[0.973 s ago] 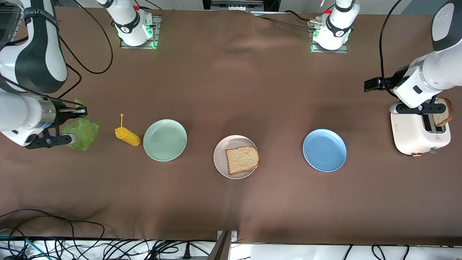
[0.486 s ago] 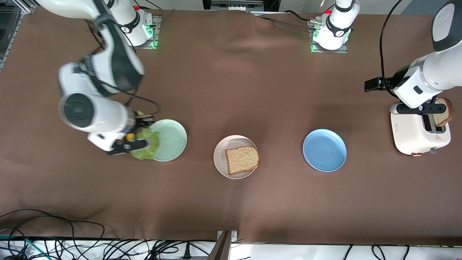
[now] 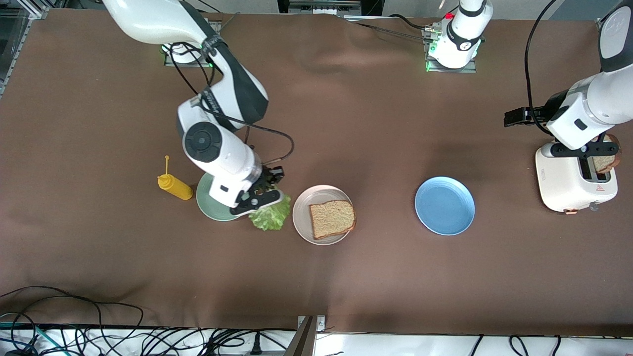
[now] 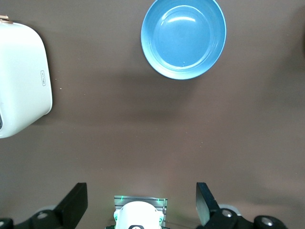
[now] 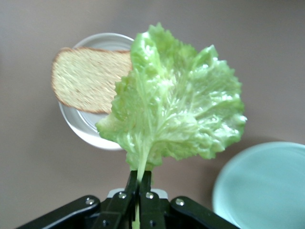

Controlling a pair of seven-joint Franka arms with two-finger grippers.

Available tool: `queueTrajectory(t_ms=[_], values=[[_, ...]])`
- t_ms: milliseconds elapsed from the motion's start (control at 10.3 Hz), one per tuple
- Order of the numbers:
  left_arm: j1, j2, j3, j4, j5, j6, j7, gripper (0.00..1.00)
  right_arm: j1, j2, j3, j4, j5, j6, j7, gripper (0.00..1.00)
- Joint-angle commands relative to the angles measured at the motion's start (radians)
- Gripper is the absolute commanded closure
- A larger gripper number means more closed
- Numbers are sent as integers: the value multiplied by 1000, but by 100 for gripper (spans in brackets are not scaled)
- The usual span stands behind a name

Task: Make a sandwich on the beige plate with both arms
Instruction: 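Carry the lettuce over the beige plate and lower it onto the bread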

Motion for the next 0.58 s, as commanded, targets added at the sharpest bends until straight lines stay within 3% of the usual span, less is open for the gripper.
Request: queueTrajectory(t_ms=[0, 195, 486], values=[[0, -11, -2, -10, 26, -5, 9, 0, -2, 134, 70, 42, 27, 186, 7, 100], [2, -11, -2, -12, 26, -5, 9, 0, 0, 203, 123, 61, 27, 339, 9, 100], [2, -11, -2, -16, 26, -9, 9, 0, 30, 262, 143, 65, 27, 458, 15, 100]])
